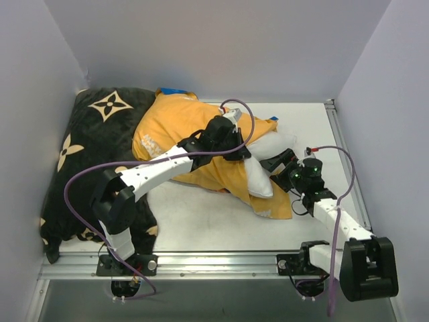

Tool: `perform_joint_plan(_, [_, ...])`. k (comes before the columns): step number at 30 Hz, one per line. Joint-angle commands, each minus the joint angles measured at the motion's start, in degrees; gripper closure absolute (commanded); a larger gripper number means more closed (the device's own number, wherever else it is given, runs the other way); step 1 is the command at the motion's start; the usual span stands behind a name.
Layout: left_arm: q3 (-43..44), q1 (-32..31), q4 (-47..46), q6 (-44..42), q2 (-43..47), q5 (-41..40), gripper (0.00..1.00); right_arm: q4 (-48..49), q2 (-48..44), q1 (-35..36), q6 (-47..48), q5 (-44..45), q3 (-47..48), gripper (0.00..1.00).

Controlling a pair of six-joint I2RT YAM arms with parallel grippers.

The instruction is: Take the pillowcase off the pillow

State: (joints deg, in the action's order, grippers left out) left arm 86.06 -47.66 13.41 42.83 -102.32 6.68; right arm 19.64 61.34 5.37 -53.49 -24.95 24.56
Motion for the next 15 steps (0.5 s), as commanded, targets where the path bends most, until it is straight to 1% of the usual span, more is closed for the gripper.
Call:
perform_joint_plan(1, [-0.9, -1.0, -3.0, 0.4, -0.3, -0.6, 1.0, 23.2, 3.2, 0.7, -7.9, 5.4, -6.3, 0.0])
perform_joint_plan(5, [-7.6, -2.1, -8.1, 3.6, 0.1, -0.1, 1.0, 35.8, 6.8, 2.0, -10.3, 10.7, -11.9, 0.0])
perform_joint_plan(6, [-8.2, -2.3, -8.2, 4.2, -0.2, -0.3, 1.0, 44.2, 8.3, 2.1, -11.4, 11.7, -13.8, 0.0])
perform_joint_plan(7, [-9.3, -2.4, -8.6, 4.4, -0.5, -0.3, 1.0, 46.4, 8.8, 2.2, -12.8, 12.2, -15.8, 0.0])
perform_joint_plan(9, [-9.9, -2.7, -8.9, 4.8, -1.2, -0.1, 1.0, 48.0, 10.2, 2.3, -12.6, 12.6, -16.0, 0.0])
perform_joint_plan(12, [-9.8, -3.5, -8.8, 4.6, -2.3, 0.4, 1.0, 53.2, 10.9, 2.4, -13.0, 13.6, -18.0, 0.0])
perform_joint_plan(15, [-9.0, -4.1, -6.6, 4.2, -4.5, -0.2, 1.0, 54.1, 10.3, 2.5, -13.0, 13.5, -18.0, 0.0])
